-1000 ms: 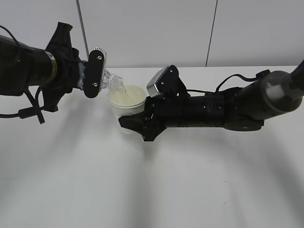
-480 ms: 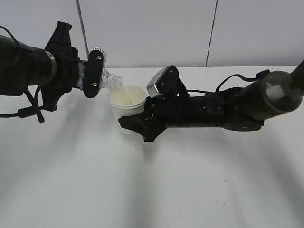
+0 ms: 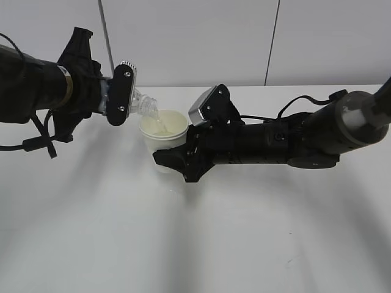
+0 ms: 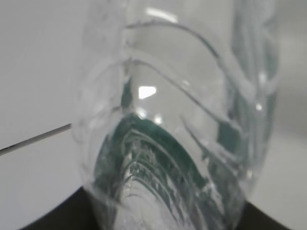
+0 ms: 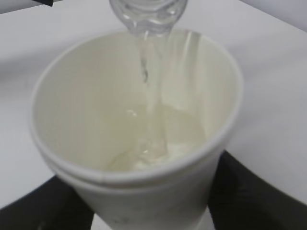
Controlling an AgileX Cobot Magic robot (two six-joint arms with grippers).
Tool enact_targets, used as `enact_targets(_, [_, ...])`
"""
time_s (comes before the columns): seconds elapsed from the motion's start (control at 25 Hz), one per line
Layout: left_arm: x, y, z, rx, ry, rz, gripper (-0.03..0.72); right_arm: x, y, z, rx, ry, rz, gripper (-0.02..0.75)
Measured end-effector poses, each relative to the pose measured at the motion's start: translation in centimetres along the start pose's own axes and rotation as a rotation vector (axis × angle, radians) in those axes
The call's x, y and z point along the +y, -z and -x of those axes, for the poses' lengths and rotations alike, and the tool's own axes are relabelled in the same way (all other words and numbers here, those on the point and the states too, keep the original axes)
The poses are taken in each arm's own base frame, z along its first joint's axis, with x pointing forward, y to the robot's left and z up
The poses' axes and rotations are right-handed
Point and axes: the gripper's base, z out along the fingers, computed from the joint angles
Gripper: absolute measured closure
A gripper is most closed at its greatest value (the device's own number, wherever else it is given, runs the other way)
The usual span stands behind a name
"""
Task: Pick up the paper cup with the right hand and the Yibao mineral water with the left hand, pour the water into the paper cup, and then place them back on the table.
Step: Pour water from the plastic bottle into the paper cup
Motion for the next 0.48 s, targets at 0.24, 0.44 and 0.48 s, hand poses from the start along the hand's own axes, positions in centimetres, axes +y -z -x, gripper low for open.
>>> enact_targets(0.24, [0.07,0.0,0.01,-0.001,-0.016,0.007,0.386,0.0,0.0,0.0,0.0,0.0,0.0,0.241])
enact_targets(0.44, [0.13,0.0,0.01,-0.001,-0.018,0.011,0.386,0.01,0.0,0.0,0.001,0.001,0.001,0.241])
enact_targets(0.48, [0.13,0.0,0.01,-0.001,-0.018,0.011,0.386,0.01,0.0,0.0,0.001,0.001,0.001,0.241])
